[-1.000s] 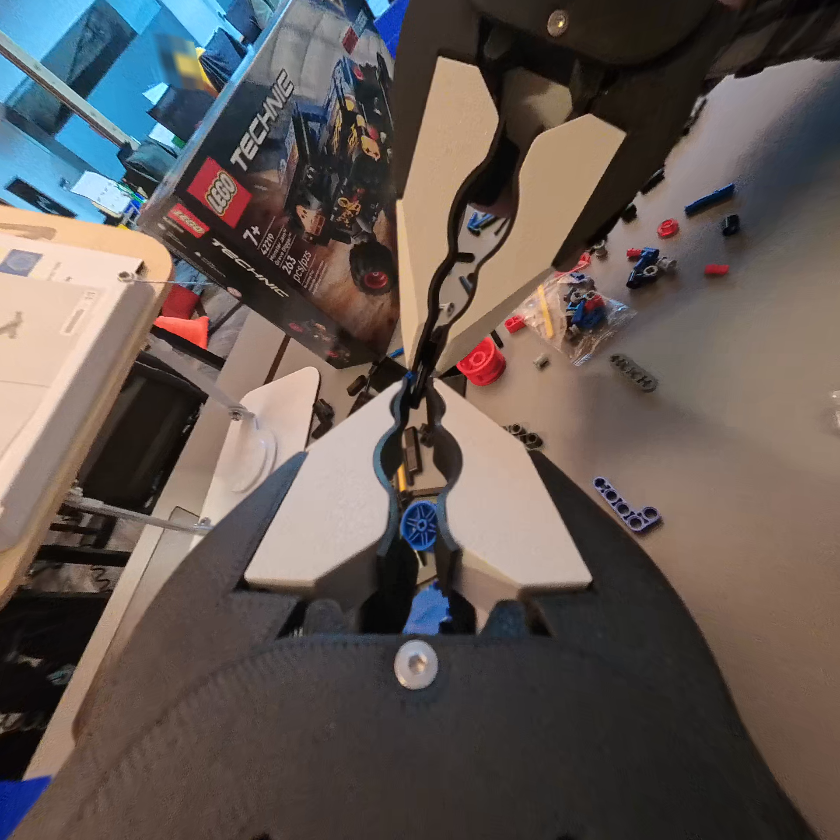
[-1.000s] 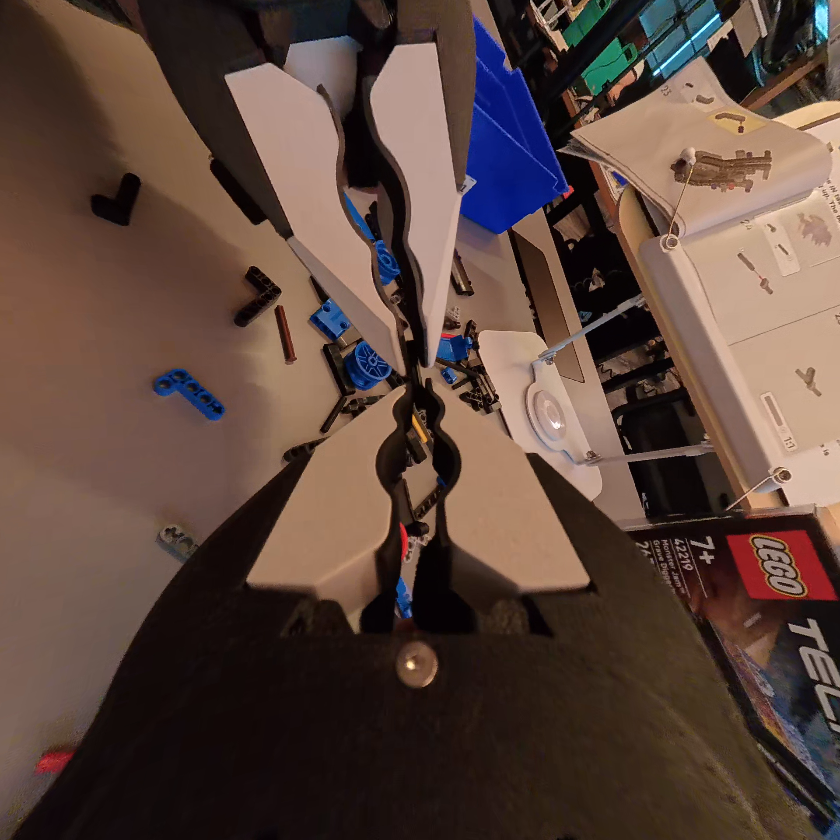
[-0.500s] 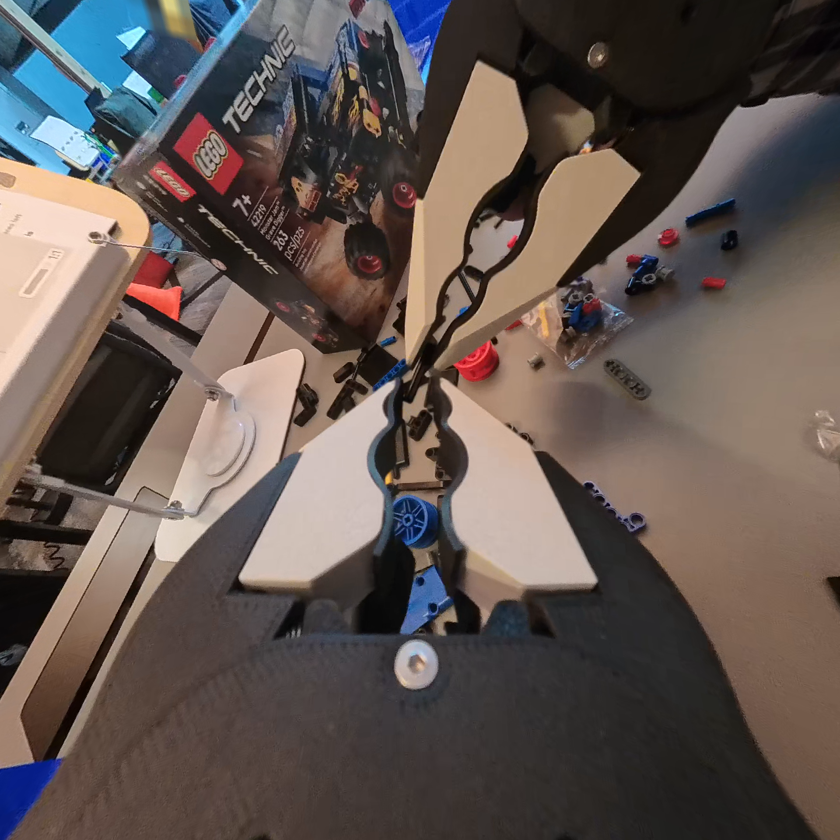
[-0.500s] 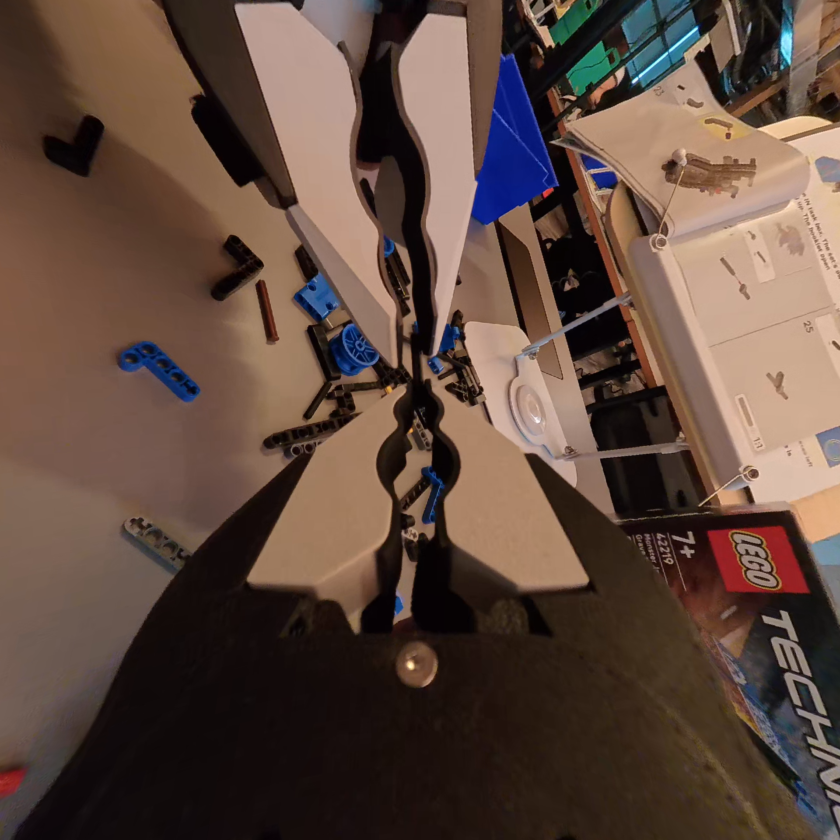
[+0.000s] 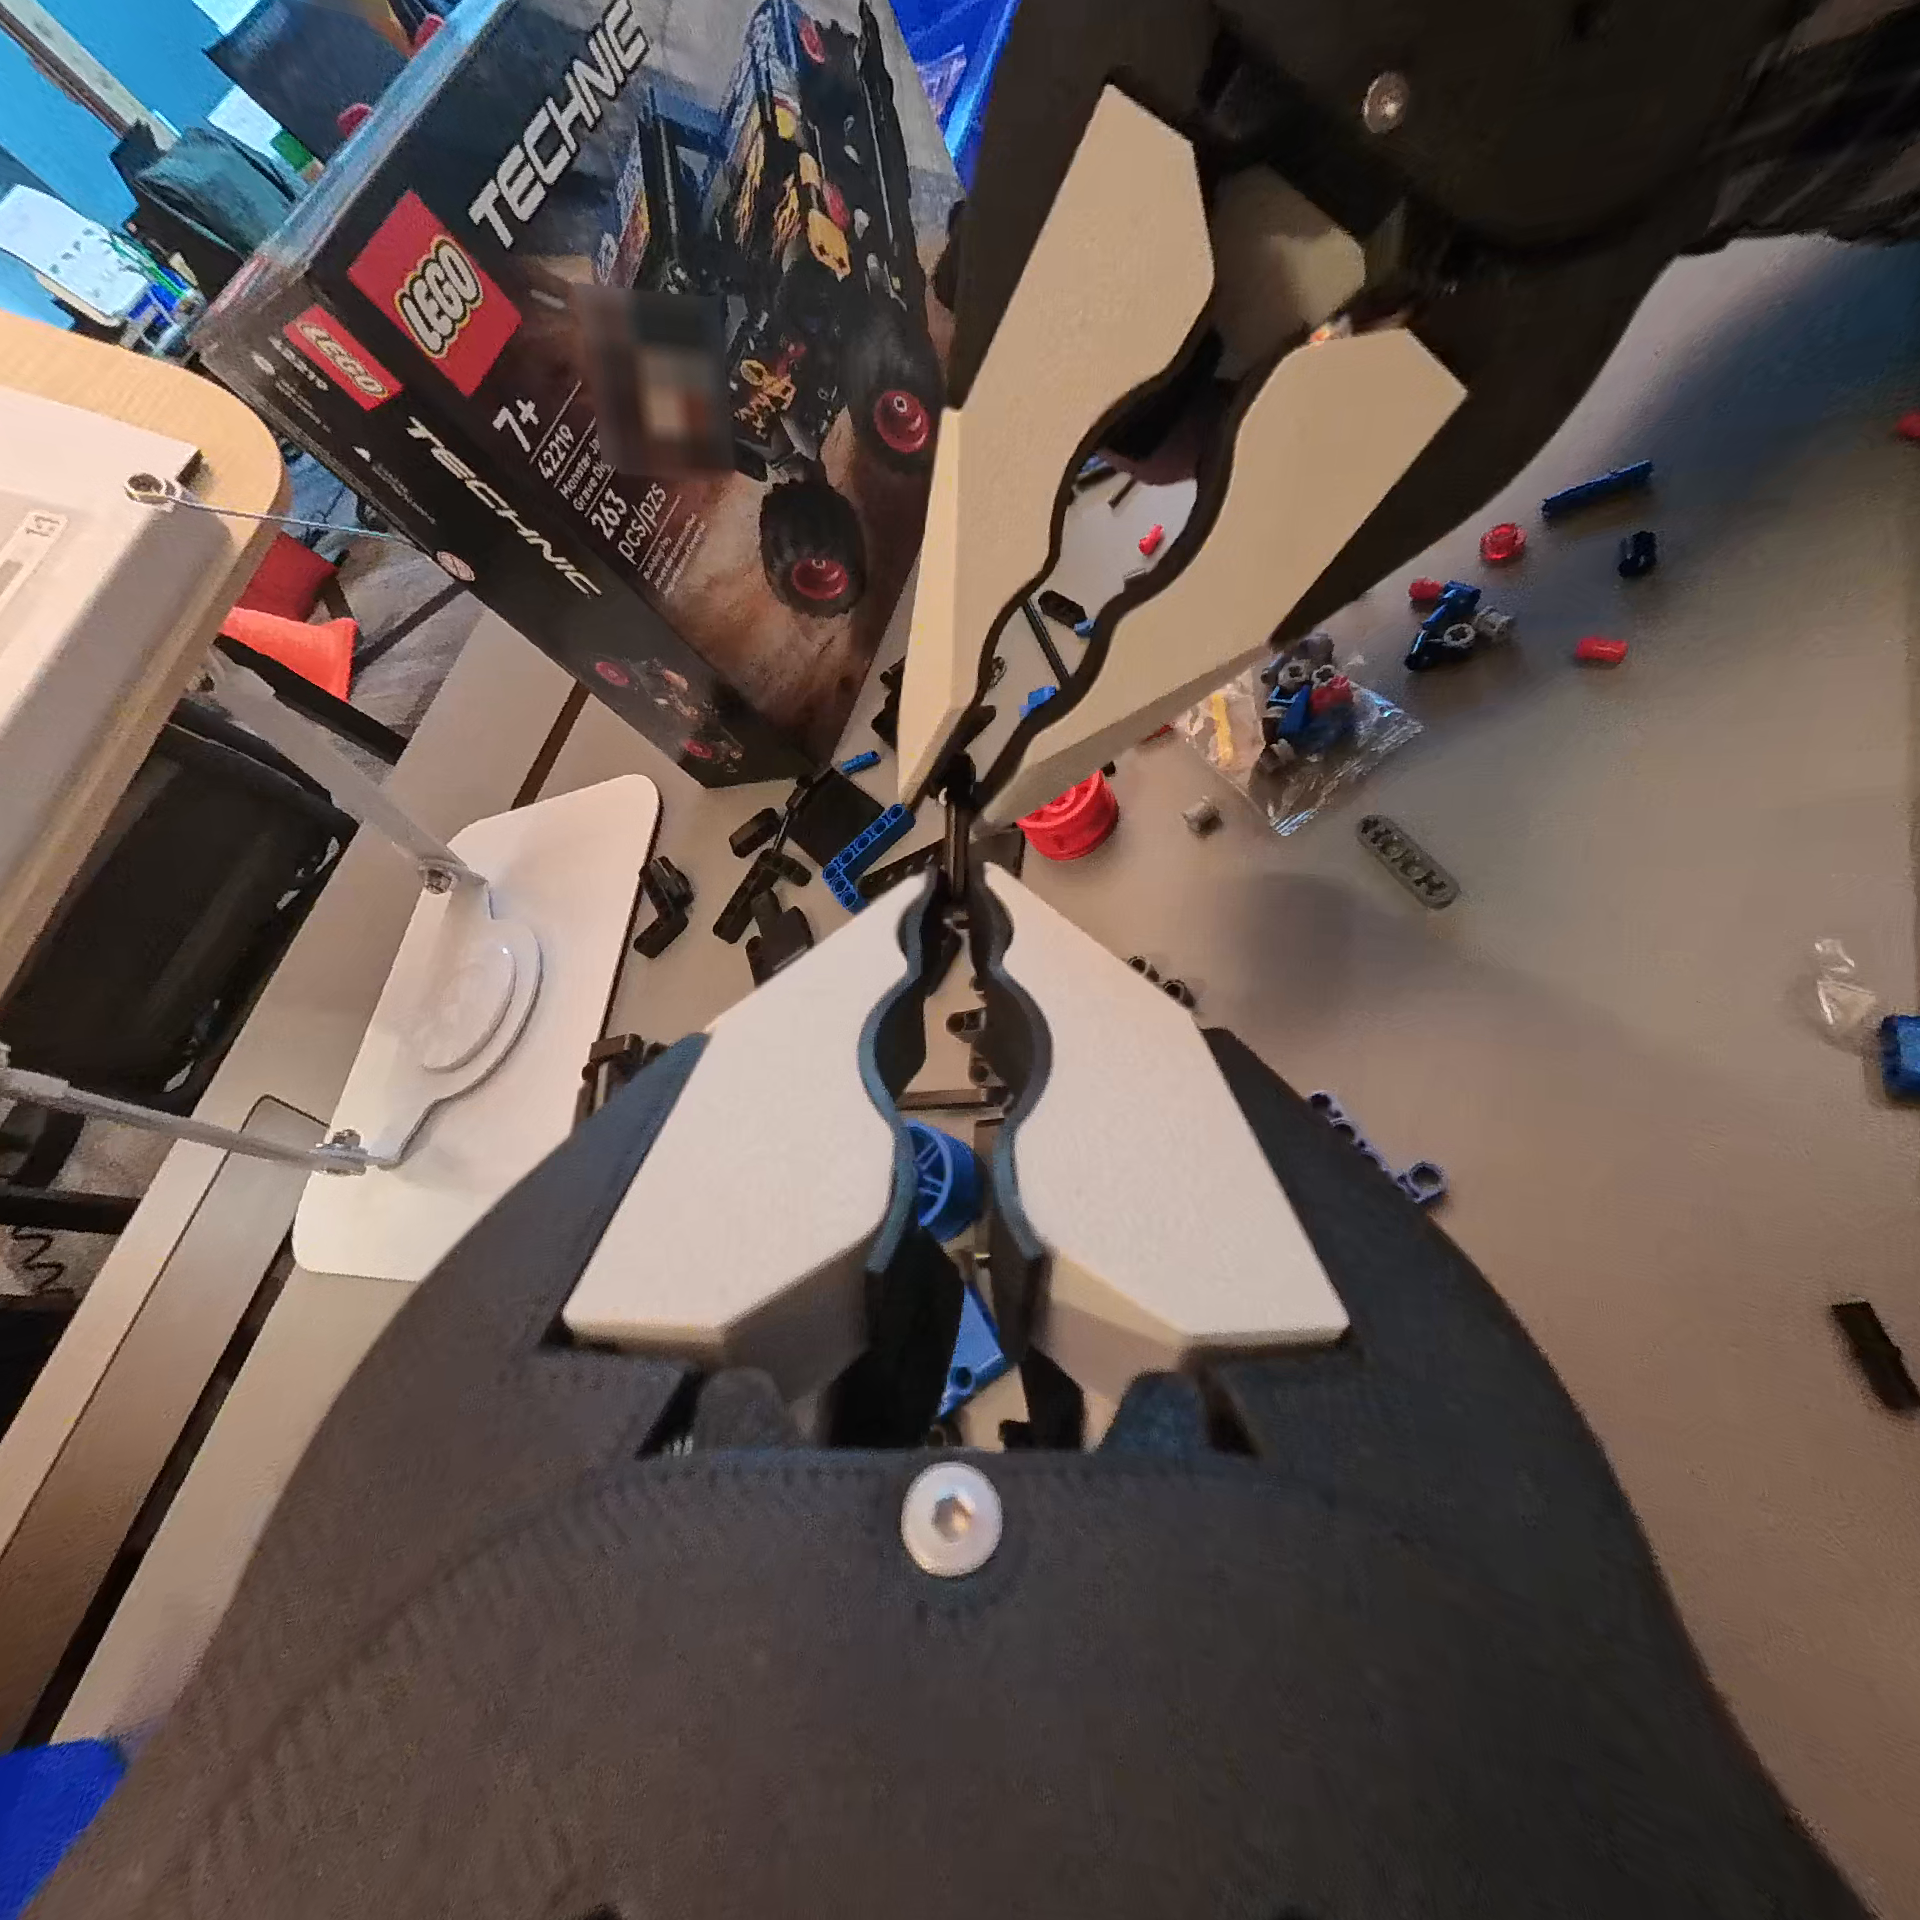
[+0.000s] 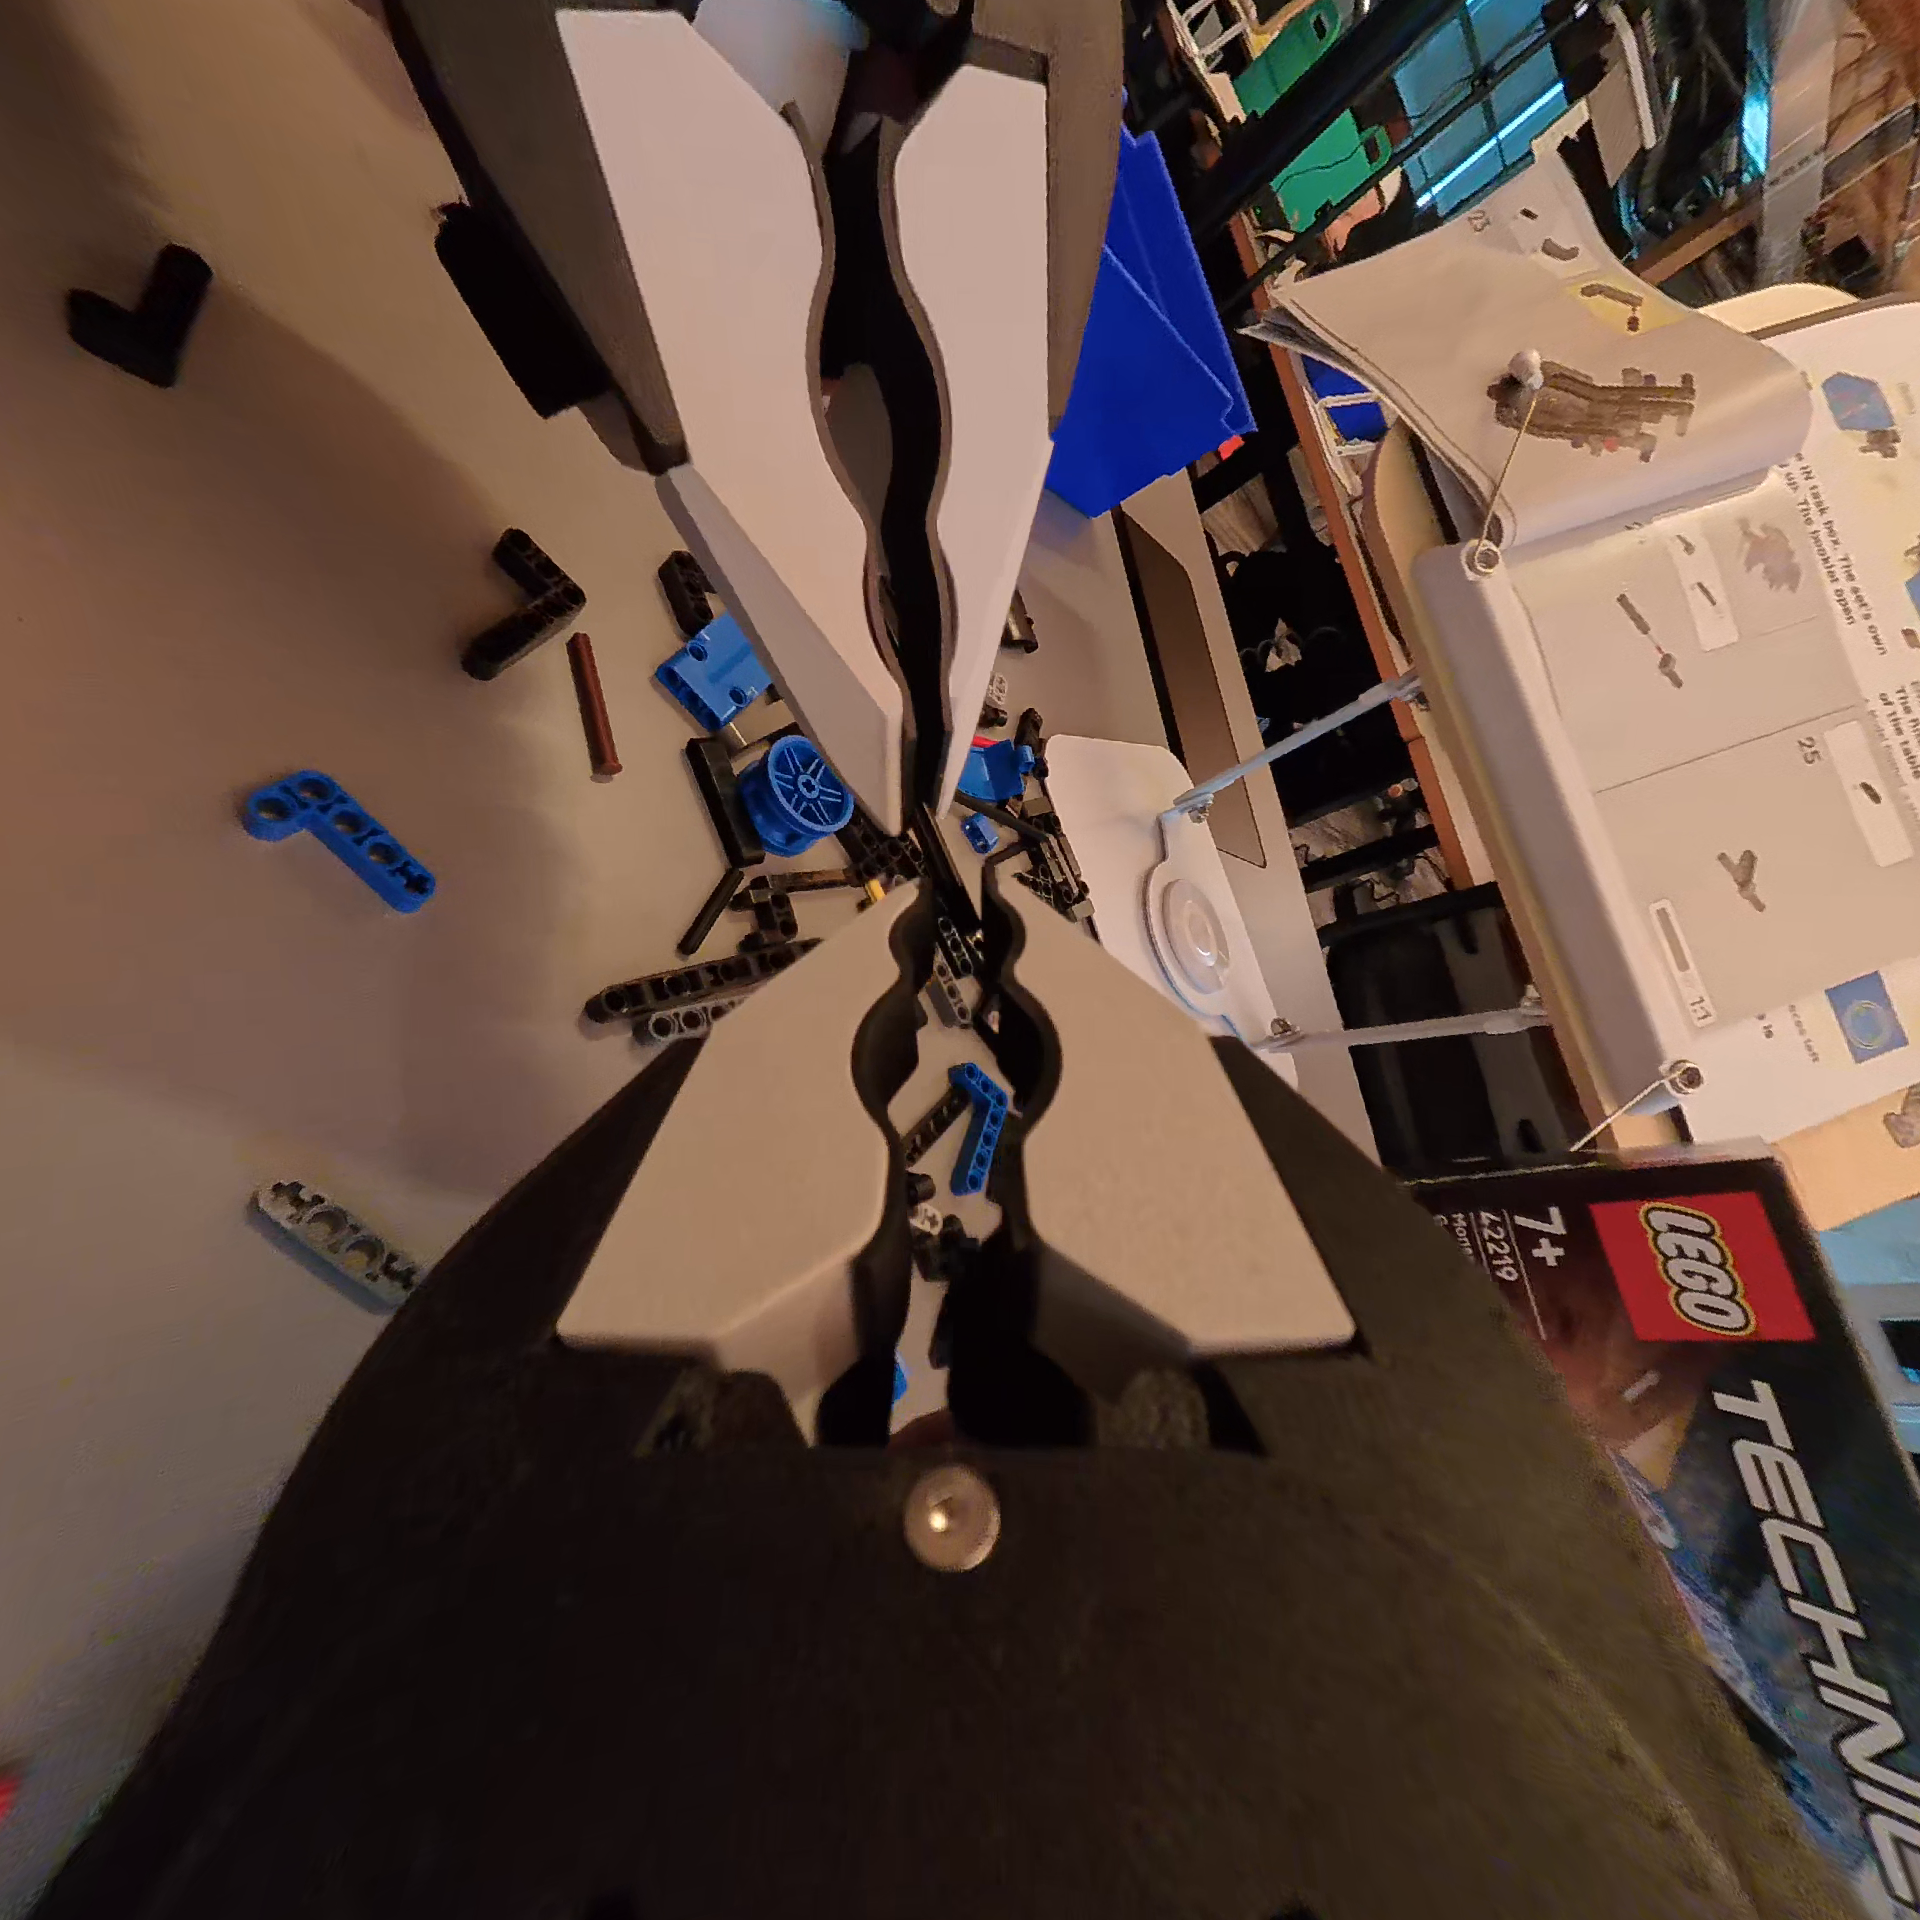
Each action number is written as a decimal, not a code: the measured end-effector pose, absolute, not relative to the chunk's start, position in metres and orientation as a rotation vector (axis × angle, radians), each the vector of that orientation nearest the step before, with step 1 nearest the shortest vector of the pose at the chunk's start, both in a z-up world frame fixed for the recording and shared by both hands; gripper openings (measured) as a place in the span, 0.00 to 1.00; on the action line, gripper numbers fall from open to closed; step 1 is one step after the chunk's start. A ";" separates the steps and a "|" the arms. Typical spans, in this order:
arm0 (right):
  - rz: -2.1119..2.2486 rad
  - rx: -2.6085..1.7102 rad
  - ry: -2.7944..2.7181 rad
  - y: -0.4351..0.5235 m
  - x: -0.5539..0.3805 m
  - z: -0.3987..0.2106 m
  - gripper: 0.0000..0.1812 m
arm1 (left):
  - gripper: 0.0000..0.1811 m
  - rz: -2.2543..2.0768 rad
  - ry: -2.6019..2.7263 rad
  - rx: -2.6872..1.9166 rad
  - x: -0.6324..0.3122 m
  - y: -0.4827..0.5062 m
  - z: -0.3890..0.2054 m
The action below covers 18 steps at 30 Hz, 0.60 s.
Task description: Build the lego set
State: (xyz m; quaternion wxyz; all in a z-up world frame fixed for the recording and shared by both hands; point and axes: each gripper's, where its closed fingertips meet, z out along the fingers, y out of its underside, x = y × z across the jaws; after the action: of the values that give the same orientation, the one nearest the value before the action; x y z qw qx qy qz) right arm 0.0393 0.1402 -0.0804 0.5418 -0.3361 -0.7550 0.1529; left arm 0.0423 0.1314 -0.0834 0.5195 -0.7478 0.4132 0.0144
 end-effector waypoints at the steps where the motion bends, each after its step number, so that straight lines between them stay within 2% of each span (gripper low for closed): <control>1: 0.348 -0.794 -1.793 0.140 0.039 -0.081 0.05 | 0.01 0.026 0.987 -1.799 0.043 0.131 -0.084; 3: 0.339 -0.783 -1.801 0.138 0.037 -0.083 0.08 | 0.01 0.015 0.988 -1.812 0.044 0.131 -0.086; 6: 0.298 -0.758 -1.819 0.137 0.036 -0.089 0.03 | 0.01 0.025 1.002 -1.823 0.045 0.131 -0.089; 12: 0.310 -0.767 -1.827 0.137 0.038 -0.089 0.01 | 0.02 0.000 0.974 -1.812 0.046 0.132 -0.085; 15: 0.296 -0.813 -1.790 0.152 0.046 -0.079 0.01 | 0.10 0.005 0.939 -1.796 0.042 0.134 -0.078; 18: 0.284 -0.899 -1.706 0.181 0.065 -0.062 0.02 | 0.11 0.018 0.911 -1.796 0.036 0.135 -0.073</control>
State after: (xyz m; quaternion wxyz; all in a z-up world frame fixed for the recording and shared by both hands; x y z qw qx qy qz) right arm 0.0649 0.1808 -0.0623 0.5615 -0.3816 -0.7243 0.1206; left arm 0.0361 0.1350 -0.0731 0.5345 -0.7538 0.3822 0.0074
